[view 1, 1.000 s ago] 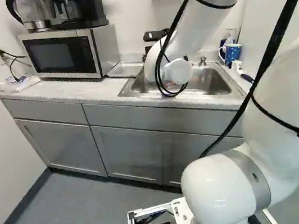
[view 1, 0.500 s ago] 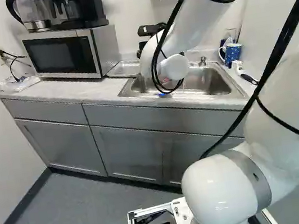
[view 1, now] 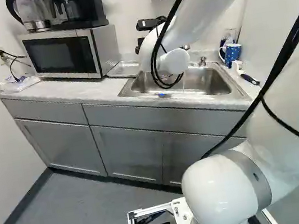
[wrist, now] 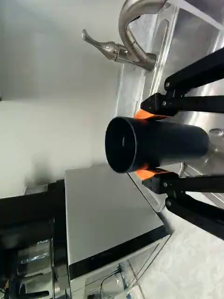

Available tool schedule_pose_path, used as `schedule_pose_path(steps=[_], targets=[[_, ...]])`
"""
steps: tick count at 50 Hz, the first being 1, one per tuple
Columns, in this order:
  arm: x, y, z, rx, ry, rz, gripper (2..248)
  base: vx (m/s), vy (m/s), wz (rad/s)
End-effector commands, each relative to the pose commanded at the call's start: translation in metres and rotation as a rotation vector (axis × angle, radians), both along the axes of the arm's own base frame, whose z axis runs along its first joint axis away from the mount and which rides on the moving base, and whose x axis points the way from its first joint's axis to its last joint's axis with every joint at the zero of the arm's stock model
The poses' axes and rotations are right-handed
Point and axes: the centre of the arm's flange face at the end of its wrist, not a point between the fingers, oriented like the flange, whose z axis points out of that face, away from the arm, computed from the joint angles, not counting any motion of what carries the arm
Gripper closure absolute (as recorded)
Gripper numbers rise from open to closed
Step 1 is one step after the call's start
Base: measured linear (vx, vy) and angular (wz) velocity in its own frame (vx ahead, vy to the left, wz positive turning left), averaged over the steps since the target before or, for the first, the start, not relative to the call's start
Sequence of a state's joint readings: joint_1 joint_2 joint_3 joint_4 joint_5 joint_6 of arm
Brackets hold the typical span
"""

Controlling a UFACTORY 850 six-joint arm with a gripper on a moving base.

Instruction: Rinse the cup and place it in the tray

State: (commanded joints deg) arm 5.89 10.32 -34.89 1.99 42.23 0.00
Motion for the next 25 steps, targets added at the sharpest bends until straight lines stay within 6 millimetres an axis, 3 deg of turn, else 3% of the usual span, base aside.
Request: schedule_pose_path(steps=[25], targets=[[0.000, 0.007, 0.022, 0.002, -0.012, 0.016, 128, 0.000, 0.000, 0.000]])
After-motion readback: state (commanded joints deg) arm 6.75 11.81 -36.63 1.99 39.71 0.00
